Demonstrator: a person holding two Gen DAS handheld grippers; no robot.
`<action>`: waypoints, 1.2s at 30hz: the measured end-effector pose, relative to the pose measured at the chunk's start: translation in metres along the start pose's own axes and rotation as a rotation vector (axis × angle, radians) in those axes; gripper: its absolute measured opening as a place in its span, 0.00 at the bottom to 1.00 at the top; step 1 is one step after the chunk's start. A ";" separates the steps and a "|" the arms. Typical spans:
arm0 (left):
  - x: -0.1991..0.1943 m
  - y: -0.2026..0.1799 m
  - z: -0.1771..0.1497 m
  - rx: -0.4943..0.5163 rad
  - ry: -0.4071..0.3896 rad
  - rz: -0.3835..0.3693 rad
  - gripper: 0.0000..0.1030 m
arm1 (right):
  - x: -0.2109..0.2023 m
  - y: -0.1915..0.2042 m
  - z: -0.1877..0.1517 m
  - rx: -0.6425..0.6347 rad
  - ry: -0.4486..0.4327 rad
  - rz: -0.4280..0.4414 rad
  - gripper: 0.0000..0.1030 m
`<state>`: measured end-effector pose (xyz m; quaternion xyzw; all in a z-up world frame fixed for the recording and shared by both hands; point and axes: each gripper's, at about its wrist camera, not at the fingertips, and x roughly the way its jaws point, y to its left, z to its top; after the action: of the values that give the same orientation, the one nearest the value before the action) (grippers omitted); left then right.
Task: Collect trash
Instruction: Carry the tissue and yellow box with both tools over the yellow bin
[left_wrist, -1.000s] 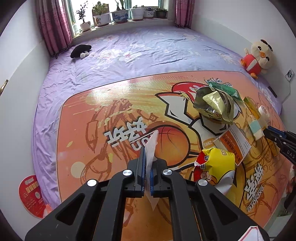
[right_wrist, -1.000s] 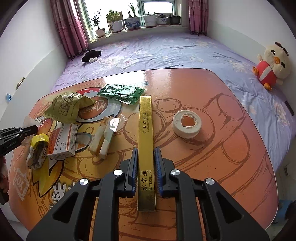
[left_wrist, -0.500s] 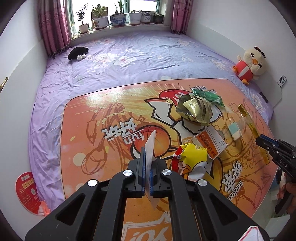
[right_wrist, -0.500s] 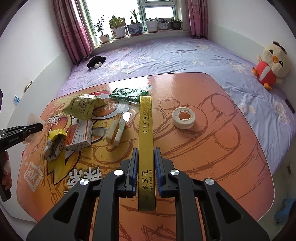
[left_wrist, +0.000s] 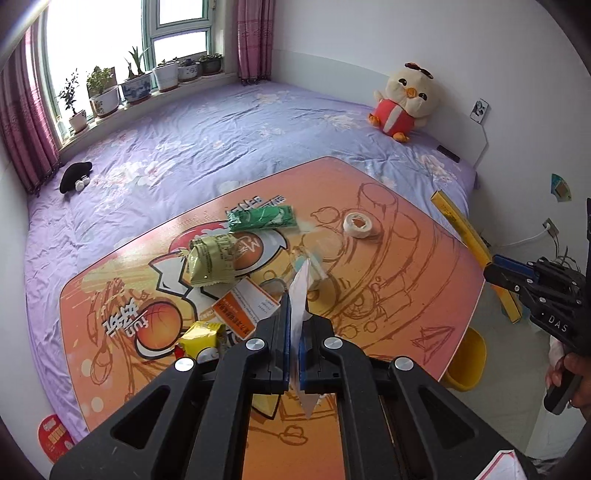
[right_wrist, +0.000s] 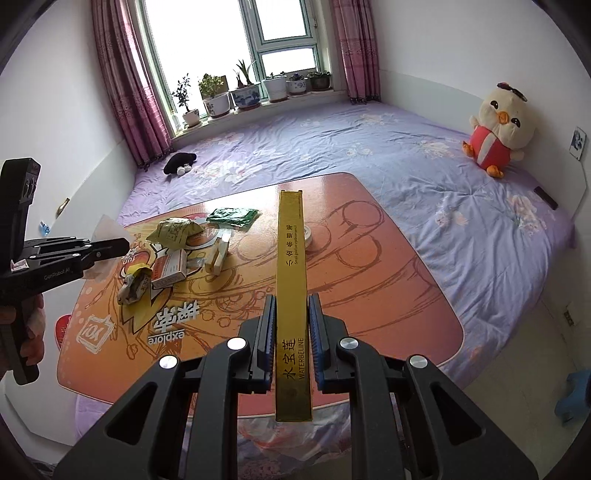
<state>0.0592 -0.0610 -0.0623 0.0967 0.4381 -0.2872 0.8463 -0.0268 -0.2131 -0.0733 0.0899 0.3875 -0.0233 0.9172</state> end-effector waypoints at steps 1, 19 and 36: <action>0.002 -0.011 0.002 0.024 0.001 -0.019 0.04 | -0.007 -0.005 -0.004 0.011 -0.006 -0.011 0.18; 0.048 -0.223 -0.002 0.472 0.108 -0.334 0.04 | -0.120 -0.127 -0.110 0.324 -0.038 -0.255 0.18; 0.128 -0.424 -0.053 0.782 0.287 -0.488 0.04 | -0.160 -0.274 -0.245 0.623 0.051 -0.401 0.18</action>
<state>-0.1614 -0.4366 -0.1587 0.3408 0.4196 -0.6045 0.5852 -0.3429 -0.4413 -0.1665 0.2874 0.3946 -0.3173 0.8130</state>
